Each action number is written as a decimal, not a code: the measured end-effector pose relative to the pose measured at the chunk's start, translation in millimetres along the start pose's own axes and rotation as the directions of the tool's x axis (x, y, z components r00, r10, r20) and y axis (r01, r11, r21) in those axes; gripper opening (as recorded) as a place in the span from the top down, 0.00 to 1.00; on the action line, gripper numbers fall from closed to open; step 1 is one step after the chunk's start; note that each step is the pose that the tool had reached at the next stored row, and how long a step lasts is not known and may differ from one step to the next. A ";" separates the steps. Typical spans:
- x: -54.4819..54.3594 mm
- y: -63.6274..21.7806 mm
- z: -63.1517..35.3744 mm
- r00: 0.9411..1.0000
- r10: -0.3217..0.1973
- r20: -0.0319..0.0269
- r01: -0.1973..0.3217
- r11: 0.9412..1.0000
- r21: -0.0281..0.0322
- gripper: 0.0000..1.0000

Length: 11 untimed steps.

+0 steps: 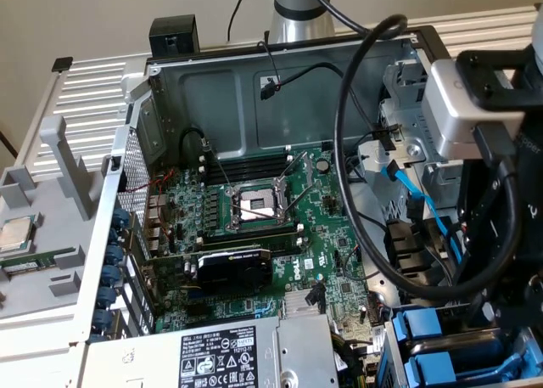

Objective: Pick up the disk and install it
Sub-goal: 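Insert the first disk wire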

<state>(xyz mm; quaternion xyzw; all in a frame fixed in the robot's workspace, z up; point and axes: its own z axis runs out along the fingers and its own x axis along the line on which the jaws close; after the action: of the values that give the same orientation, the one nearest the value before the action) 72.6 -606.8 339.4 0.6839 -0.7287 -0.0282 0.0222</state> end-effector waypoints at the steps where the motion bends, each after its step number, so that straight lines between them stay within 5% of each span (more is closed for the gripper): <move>1: 0.0 0.7 -2.3 1.000 0.000 0.000 0.000 1.000 0.000 0.63; 11: -0.2 3.7 -29.9 1.000 0.000 -0.003 0.000 1.000 0.000 0.63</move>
<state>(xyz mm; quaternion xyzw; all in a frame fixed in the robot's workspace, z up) 71.0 -606.7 369.4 0.6839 -0.7287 -0.0271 0.0231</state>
